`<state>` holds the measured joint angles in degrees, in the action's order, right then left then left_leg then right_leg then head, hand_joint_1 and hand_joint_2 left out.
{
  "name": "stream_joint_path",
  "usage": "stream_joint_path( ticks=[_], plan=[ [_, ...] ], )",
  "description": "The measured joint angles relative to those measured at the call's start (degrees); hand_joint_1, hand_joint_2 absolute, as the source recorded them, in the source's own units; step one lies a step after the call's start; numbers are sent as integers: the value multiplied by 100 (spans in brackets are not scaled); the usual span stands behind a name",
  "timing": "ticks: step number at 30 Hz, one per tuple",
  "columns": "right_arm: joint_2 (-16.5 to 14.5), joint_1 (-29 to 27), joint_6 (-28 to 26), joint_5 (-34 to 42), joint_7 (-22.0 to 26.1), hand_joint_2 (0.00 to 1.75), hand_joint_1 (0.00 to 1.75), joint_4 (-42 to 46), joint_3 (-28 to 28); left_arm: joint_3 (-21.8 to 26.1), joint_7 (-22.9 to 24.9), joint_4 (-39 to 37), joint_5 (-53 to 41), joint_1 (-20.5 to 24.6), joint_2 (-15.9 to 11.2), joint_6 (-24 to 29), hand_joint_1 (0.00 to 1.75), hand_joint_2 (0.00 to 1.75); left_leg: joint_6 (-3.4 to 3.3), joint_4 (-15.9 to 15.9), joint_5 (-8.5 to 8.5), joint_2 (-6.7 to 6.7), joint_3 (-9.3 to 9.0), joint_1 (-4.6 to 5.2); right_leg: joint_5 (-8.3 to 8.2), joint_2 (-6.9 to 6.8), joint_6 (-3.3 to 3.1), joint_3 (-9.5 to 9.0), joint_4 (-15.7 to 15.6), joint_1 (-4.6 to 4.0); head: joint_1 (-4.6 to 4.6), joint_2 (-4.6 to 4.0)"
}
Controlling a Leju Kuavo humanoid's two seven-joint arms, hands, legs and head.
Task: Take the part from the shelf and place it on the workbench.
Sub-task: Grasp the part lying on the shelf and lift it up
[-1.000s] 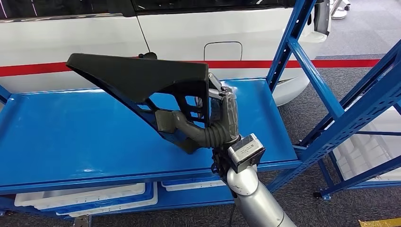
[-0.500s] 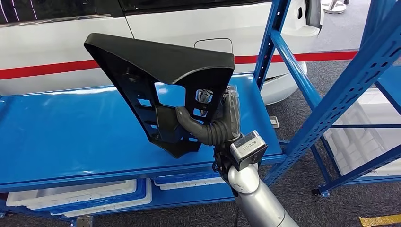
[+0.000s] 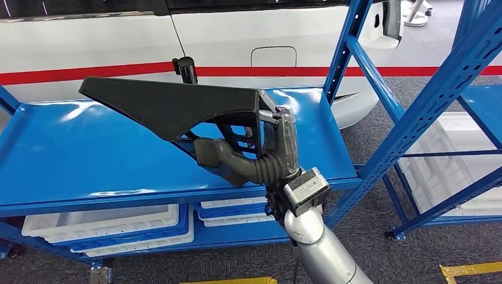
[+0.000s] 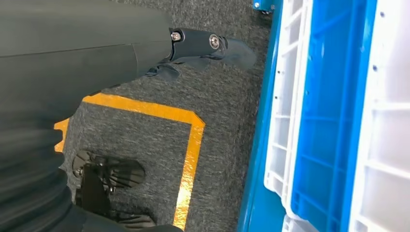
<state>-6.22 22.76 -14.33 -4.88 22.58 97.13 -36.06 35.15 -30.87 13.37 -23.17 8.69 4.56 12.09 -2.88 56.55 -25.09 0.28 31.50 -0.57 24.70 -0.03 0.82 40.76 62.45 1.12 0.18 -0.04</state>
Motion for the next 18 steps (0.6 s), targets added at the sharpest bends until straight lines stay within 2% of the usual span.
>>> stream_joint_path(
  ticks=[1, 2, 3, 4, 5, 6, 8, 9, 10, 11, 12, 13, 14, 15, 16, 17, 18],
  plan=[
    [8, 0, -1, 1, 0, 175, 175, 1, -1, 1, 0, 0, 0, 2, 3, -3, 0, 175, -23, -9, 72, 3, 88, 14, 269, 3, -47, 117, 370, -1, 9, 0],
    [20, -5, 0, 1, 0, 175, 175, 1, -1, 1, 1, -1, 0, 3, 3, -7, 0, 175, -23, -6, 138, 7, 179, 25, 468, 2, -57, 199, 738, 1, 16, 0],
    [30, -10, 0, 1, 0, 175, 175, 1, -1, 2, 1, -1, 0, 2, 3, -10, 0, 175, -20, -3, 205, 9, 272, 37, 570, 2, -34, 216, 1000, 1, 21, -1],
    [38, -13, 1, 1, 0, 175, 175, 1, -1, 2, 1, -1, 0, 2, 4, -12, 0, 175, -12, 1, 270, 10, 364, 47, 569, 2, 10, 138, 1083, 0, 23, -1],
    [43, -14, 1, 1, 0, 175, 175, 1, -1, 3, 1, -1, 1, 2, 5, -13, 0, 175, 1, 4, 335, 10, 452, 55, 496, 1, 58, -48, 960, -1, 23, -1],
    [44, -13, 1, 0, 0, 175, 175, 1, -1, 3, 1, -1, 1, 2, 7, -14, 0, 175, 18, 9, 397, 8, 529, 62, 408, 1, 88, -334, 644, -2, 24, -1],
    [43, -3, 0, -8, 1, 175, 175, 4, -1, 4, 1, -1, 4, 2, 13, -14, 0, 175, 68, 26, 506, 6, 646, 82, 399, 0, 60, -967, -183, -35, 11, 0],
    [42, 3, 0, -14, 1, 175, 175, 6, -1, 4, 1, -1, 7, 1, 14, -13, 0, 175, 98, 34, 553, 7, 677, 90, 434, 1, 27, -1135, -474, -50, 5, 0],
    [42, 8, -1, -20, 2, 175, 175, 7, 0, 6, 1, -1, 9, -1, 16, -13, 0, 175, 130, 34, 596, 9, 695, 91, 468, 7, -7, -1204, -626, -69, -5, 1],
    [43, 8, -2, -24, 2, 175, 175, 7, 1, 7, 0, -1, 10, -4, 16, -12, 0, 175, 163, 25, 636, 10, 701, 83, 442, 10, -34, -1171, -651, -72, -13, 0],
    [42, 11, -4, -28, 3, 175, 175, 7, 2, 9, -1, -2, 11, -8, 15, -12, 0, 175, 196, 36, 643, 5, 716, 64, 403, 8, -70, -1136, -673, -35, -7, 0],
    [39, 11, -6, -33, 5, 175, 175, 6, 3, 11, -1, -2, 11, -14, 15, -12, 0, 175, 234, 88, 560, -4, 749, 41, 351, 4, -122, -1125, -675, -9, -14, 0],
    [35, 11, -12, -43, 9, 175, 175, 6, 3, 12, -2, -3, 10, -21, 15, -12, 0, 175, 277, 229, 367, -13, 803, 17, 287, -5, -175, -1100, -685, 22, -23, -1],
    [31, 9, -25, -57, 17, 175, 175, 5, 2, 13, -2, -3, 9, -27, 16, -12, 0, 175, 322, 484, 82, -21, 881, -11, 218, -13, -212, -1062, -688, 45, -33, -1],
    [28, 3, -43, -74, 29, 175, 175, 5, 2, 13, -2, -3, 6, -32, 18, -12, 0, 175, 367, 827, -236, -25, 969, -32, 155, -14, -232, -1009, -684, 41, -45, -1],
    [30, -9, -66, -91, 43, 175, 175, 4, 2, 13, -2, -3, 3, -34, 19, -12, 0, 175, 408, 1203, -484, -25, 1045, -55, 96, -15, -230, -937, -678, 41, -51, -1],
    [32, -26, -88, -106, 57, 175, 175, 3, 2, 12, -2, -3, -2, -35, 18, -12, 0, 175, 444, 1507, -606, -24, 1079, -80, 40, -17, -214, -862, -670, 42, -51, -1]
  ],
)
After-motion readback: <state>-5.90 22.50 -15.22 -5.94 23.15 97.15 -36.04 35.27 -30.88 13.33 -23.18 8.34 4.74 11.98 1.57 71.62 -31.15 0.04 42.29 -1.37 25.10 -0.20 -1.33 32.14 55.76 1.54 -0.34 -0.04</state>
